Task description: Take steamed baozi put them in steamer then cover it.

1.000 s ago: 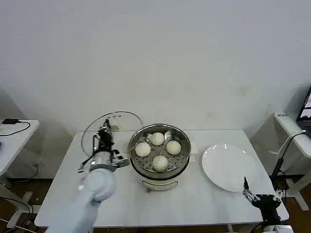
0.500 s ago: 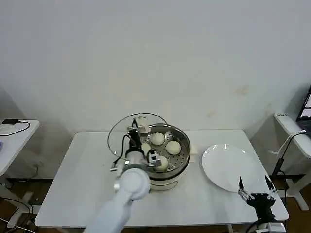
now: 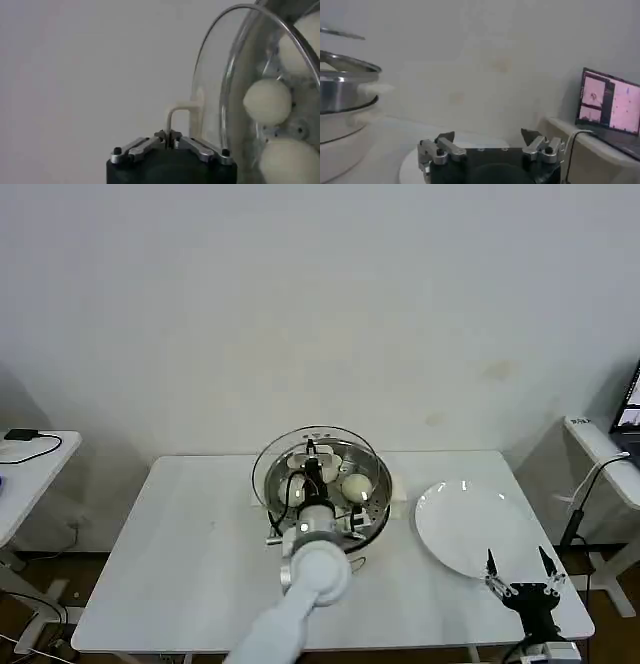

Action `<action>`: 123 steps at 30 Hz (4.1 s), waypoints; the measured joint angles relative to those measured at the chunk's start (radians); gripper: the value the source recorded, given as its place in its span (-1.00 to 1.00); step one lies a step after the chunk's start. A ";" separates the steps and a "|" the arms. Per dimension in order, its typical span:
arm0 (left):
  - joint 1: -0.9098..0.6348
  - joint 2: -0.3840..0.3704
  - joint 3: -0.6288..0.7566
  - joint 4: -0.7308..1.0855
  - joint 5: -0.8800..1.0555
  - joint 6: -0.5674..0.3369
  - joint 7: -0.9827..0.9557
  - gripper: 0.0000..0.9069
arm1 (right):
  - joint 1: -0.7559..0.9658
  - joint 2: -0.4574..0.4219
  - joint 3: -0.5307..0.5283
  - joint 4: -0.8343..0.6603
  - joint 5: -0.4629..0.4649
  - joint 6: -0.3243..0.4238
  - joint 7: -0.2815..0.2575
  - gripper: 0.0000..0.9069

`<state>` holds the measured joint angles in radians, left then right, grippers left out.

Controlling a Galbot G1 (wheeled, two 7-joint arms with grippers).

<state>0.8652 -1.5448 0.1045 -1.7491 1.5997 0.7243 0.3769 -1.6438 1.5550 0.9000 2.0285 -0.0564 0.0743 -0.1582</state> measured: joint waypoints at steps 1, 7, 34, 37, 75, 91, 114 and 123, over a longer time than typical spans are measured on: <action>0.003 -0.006 0.000 0.006 0.006 -0.002 0.000 -1.00 | 0.000 0.000 -0.001 -0.001 0.000 0.000 0.000 1.00; 0.009 -0.028 -0.004 0.037 0.034 -0.008 -0.006 -1.00 | -0.004 0.000 -0.007 -0.003 -0.004 0.003 0.001 1.00; 0.022 -0.057 0.005 0.092 0.075 -0.021 -0.032 -1.00 | -0.012 0.007 -0.023 0.000 -0.015 0.007 0.002 1.00; 0.025 -0.059 0.008 0.092 0.078 -0.021 -0.033 -1.00 | -0.011 0.009 -0.026 0.000 -0.018 0.007 0.002 1.00; 0.065 -0.052 0.005 0.035 0.055 -0.032 -0.059 1.00 | -0.021 0.012 -0.052 0.002 -0.036 0.017 0.000 1.00; 0.137 0.039 0.031 -0.157 -0.067 -0.035 -0.085 1.00 | -0.039 0.004 -0.043 0.003 -0.035 0.022 -0.001 1.00; 0.468 0.293 -0.541 -0.368 -1.261 -0.454 -0.474 1.00 | -0.114 -0.022 -0.079 0.053 -0.025 0.051 -0.013 1.00; 0.704 0.311 -0.725 -0.397 -1.614 -0.610 -0.561 1.00 | -0.143 -0.043 -0.093 0.067 -0.003 0.053 -0.028 1.00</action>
<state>1.5696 -1.2340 -0.6200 -2.1465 -0.0140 0.1140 -0.1840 -1.7867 1.5117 0.8068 2.0956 -0.0593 0.1270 -0.1858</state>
